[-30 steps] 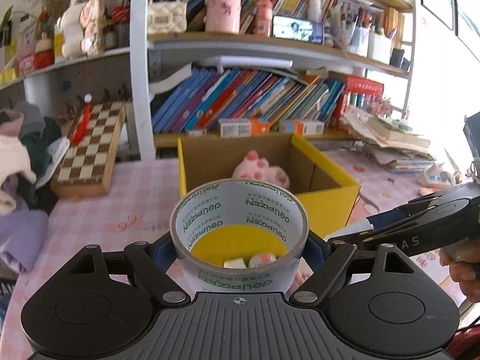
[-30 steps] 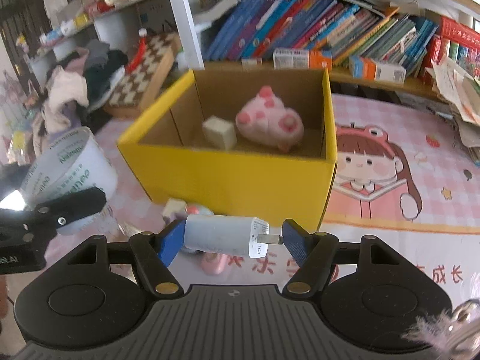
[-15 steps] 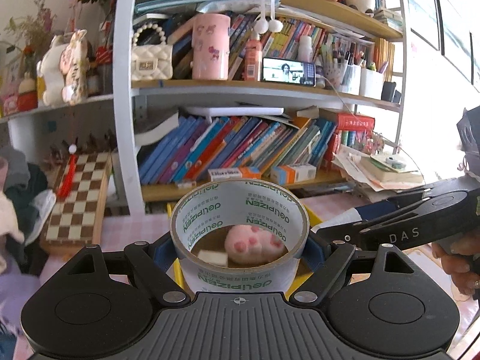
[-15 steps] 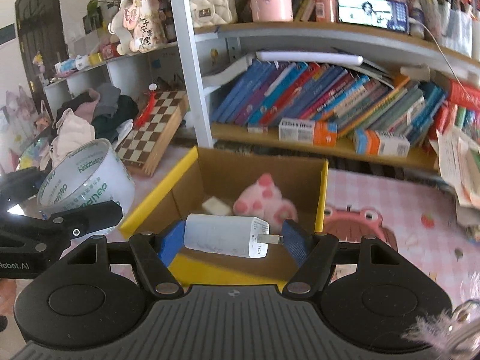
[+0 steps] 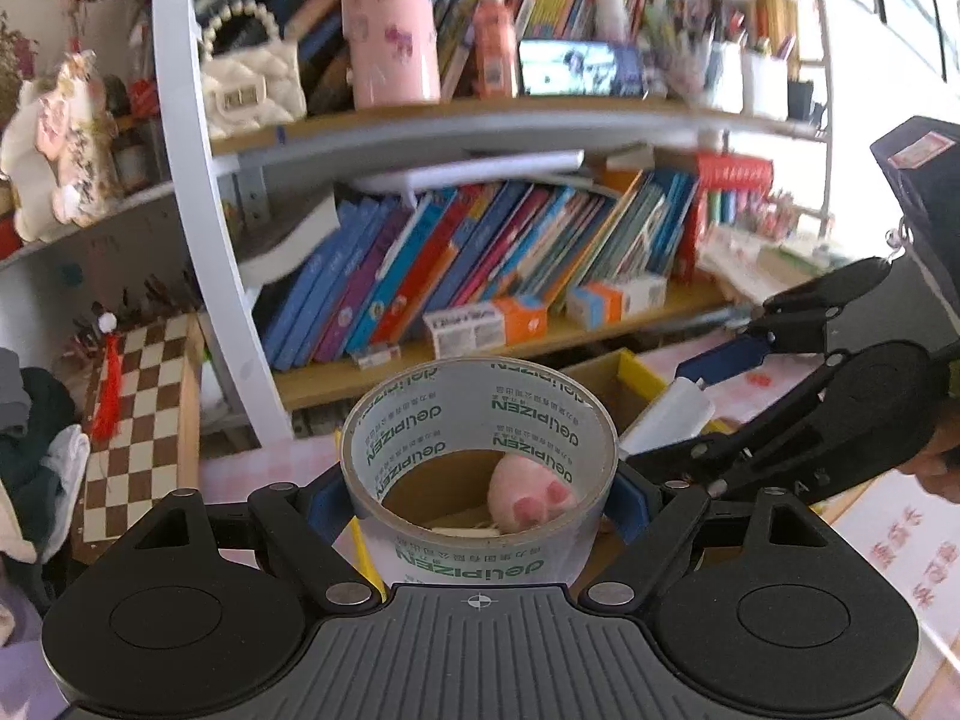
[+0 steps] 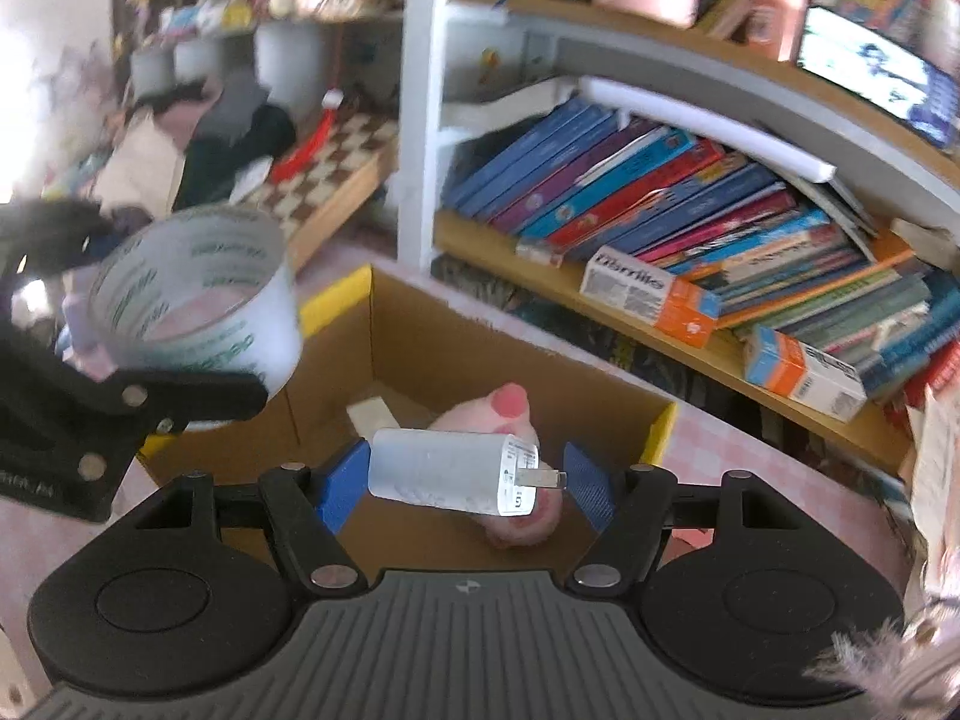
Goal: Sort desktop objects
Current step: 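Carry the tape roll and white adapter over the yellow box with both grippers, then open both grippers to drop the tape roll and adapter into the box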
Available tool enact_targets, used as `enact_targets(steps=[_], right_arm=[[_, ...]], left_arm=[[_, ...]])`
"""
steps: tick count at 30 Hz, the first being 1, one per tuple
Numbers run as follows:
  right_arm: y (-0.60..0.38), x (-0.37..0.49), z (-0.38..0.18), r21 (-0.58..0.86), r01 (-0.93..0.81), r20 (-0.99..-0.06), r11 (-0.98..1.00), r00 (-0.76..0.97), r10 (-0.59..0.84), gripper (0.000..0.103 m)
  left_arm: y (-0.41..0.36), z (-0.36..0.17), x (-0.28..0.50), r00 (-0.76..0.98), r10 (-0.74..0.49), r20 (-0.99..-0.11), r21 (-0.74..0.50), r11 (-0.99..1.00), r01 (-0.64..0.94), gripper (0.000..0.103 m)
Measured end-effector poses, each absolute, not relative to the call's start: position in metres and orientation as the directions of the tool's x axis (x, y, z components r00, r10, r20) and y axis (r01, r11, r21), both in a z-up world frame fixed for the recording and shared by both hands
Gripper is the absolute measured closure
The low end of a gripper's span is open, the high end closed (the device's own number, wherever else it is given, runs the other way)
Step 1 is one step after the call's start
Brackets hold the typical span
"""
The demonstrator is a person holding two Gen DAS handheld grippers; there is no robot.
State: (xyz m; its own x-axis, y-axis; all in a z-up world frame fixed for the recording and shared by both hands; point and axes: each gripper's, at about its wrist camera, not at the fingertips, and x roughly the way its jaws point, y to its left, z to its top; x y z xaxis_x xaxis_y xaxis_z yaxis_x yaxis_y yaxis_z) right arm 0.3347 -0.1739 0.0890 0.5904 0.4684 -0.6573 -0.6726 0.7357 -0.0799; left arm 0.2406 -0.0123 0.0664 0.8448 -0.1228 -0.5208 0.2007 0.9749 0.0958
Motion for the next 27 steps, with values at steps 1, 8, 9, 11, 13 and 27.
enact_targets(steps=[1, 8, 9, 11, 13, 27], right_arm=[[-0.172, 0.340, 0.085, -0.084, -0.684, -0.667, 0.724, 0.579, 0.469, 0.034], [-0.153, 0.368, 0.056, -0.115, -0.751, -0.744, 0.650, 0.498, 0.445, 0.034], [-0.151, 0.371, 0.051, -0.123, -0.760, -0.755, 0.638, 0.489, 0.436, 0.034], [-0.149, 0.376, 0.044, -0.130, -0.777, -0.776, 0.616, 0.467, 0.425, 0.034], [-0.146, 0.377, 0.038, -0.146, -0.797, -0.794, 0.586, 0.447, 0.411, 0.034], [-0.133, 0.382, 0.010, -0.176, -0.881, -0.870, 0.438, 0.348, 0.350, 0.034]], left_arm=[[-0.012, 0.064, 0.246, 0.837, -0.119, -0.533, 0.097, 0.975, 0.200, 0.019], [-0.017, 0.044, 0.282, 0.776, -0.103, -0.622, 0.118, 0.968, 0.223, 0.019], [-0.017, 0.041, 0.287, 0.767, -0.101, -0.634, 0.121, 0.966, 0.228, 0.019], [-0.019, 0.034, 0.294, 0.744, -0.099, -0.661, 0.127, 0.962, 0.241, 0.019], [-0.020, 0.027, 0.299, 0.720, -0.098, -0.687, 0.135, 0.957, 0.258, 0.019], [-0.031, -0.007, 0.308, 0.591, -0.086, -0.802, 0.181, 0.908, 0.378, 0.019]])
